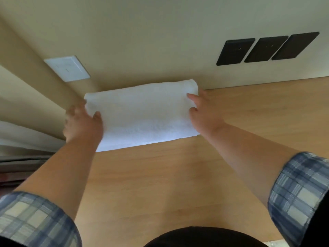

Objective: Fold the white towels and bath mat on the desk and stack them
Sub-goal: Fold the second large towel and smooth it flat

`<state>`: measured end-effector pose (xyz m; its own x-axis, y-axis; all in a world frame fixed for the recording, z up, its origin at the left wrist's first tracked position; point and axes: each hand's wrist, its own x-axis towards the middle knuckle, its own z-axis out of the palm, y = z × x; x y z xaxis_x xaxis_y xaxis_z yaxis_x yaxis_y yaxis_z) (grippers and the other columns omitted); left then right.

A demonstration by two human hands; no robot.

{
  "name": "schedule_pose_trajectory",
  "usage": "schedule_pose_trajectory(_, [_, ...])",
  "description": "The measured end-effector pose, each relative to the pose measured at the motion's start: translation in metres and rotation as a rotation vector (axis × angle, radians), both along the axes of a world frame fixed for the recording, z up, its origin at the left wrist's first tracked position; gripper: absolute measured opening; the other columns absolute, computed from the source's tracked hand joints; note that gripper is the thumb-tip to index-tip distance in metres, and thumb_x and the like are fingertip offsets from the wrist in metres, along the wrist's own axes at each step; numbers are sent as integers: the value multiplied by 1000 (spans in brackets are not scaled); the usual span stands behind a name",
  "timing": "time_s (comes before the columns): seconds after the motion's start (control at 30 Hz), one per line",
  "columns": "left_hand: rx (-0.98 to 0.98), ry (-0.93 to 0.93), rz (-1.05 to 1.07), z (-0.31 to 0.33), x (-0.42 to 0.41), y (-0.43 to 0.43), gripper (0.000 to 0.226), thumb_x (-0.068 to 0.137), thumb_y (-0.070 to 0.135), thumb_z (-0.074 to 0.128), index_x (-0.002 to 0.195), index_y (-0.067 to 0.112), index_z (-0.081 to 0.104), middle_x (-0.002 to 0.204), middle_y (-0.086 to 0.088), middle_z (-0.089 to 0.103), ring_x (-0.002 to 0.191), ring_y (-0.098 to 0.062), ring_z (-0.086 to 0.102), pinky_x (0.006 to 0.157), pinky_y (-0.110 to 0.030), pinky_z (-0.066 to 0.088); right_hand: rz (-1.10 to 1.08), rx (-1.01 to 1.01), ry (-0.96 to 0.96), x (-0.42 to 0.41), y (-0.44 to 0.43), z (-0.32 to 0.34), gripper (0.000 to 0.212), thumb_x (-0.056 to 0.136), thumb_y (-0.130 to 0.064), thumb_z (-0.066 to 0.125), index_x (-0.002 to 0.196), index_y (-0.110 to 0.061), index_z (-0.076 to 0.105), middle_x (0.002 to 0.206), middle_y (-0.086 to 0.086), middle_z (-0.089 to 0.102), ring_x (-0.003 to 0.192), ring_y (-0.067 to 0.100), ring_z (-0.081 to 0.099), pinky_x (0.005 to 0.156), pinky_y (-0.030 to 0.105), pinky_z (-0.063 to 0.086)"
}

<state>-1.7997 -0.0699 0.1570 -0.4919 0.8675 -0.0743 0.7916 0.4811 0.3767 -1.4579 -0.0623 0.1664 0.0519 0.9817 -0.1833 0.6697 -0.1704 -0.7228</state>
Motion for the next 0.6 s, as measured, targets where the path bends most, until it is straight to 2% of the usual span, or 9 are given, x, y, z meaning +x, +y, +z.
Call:
schedule_pose_trajectory(0.03, [104, 33, -133, 5, 18, -2, 51, 99, 42, 47, 147, 27, 39, 153, -13, 38, 135, -40, 41, 109, -52, 36, 114, 133, -115, -15, 0, 4, 58, 94, -14, 40, 149, -31, 44, 164, 3, 25, 143, 19, 35, 113, 32, 35])
schedule_pose_trajectory(0.07, [159, 42, -300, 8, 37, -4, 52, 100, 42, 43, 150, 30, 37, 158, -10, 34, 141, -35, 35, 115, -50, 30, 258, 225, -179, -32, 1, 8, 59, 94, -14, 40, 151, -29, 41, 166, 2, 21, 150, 20, 21, 122, 36, 19])
schedule_pose_trajectory(0.13, [83, 111, -536, 4, 71, -9, 56, 101, 48, 32, 155, 33, 31, 165, -5, 24, 150, -29, 22, 121, -50, 18, 509, 214, -262, -60, 9, 11, 57, 100, -21, 36, 156, -31, 30, 167, -2, 15, 154, 17, 6, 123, 44, 1])
schedule_pose_trajectory(0.2, [-104, 230, -505, -6, 82, -13, 61, 98, 60, 17, 157, 42, 16, 168, 0, 8, 154, -30, 7, 120, -58, 8, 572, 73, -412, -63, 27, 5, 58, 106, -40, 30, 160, -30, 13, 169, -2, 2, 155, 17, -4, 124, 49, -2])
schedule_pose_trajectory(0.3, [-236, 254, -348, -14, 65, -4, 69, 89, 74, 6, 154, 50, 1, 168, 2, -5, 153, -36, 1, 118, -65, 9, 399, -119, -567, -32, 49, -11, 75, 98, -66, 20, 160, -31, -4, 168, -5, -13, 153, 16, -14, 123, 51, -1])
schedule_pose_trajectory(0.37, [-280, 222, -316, -12, 52, 5, 71, 87, 78, 7, 153, 53, -2, 168, 0, -7, 151, -38, 4, 118, -64, 13, 261, -201, -480, -13, 52, -20, 77, 97, -69, 19, 159, -33, -9, 167, -4, -15, 154, 20, -9, 124, 48, 4])
schedule_pose_trajectory(0.47, [-352, 216, -285, -4, 45, 10, 71, 88, 78, 11, 153, 52, -6, 168, -2, -8, 150, -39, 10, 118, -59, 18, 78, -316, -229, 0, 48, -22, 73, 101, -62, 25, 158, -34, -10, 169, 0, -7, 153, 28, 12, 120, 44, 18])
schedule_pose_trajectory(0.53, [-359, 206, -247, 1, 49, 6, 72, 91, 76, 13, 155, 48, -5, 168, -4, -6, 150, -39, 11, 119, -57, 18, -3, -322, -101, 6, 40, -16, 68, 104, -55, 29, 160, -28, 2, 167, 8, 13, 147, 33, 28, 115, 42, 29])
schedule_pose_trajectory(0.6, [-317, 198, -219, 6, 59, -3, 72, 95, 71, 14, 158, 40, -2, 168, -8, -3, 152, -36, 8, 121, -56, 15, -10, -299, -5, 13, 25, -10, 56, 106, -43, 32, 158, -26, 18, 158, 8, 32, 131, 31, 46, 97, 33, 40])
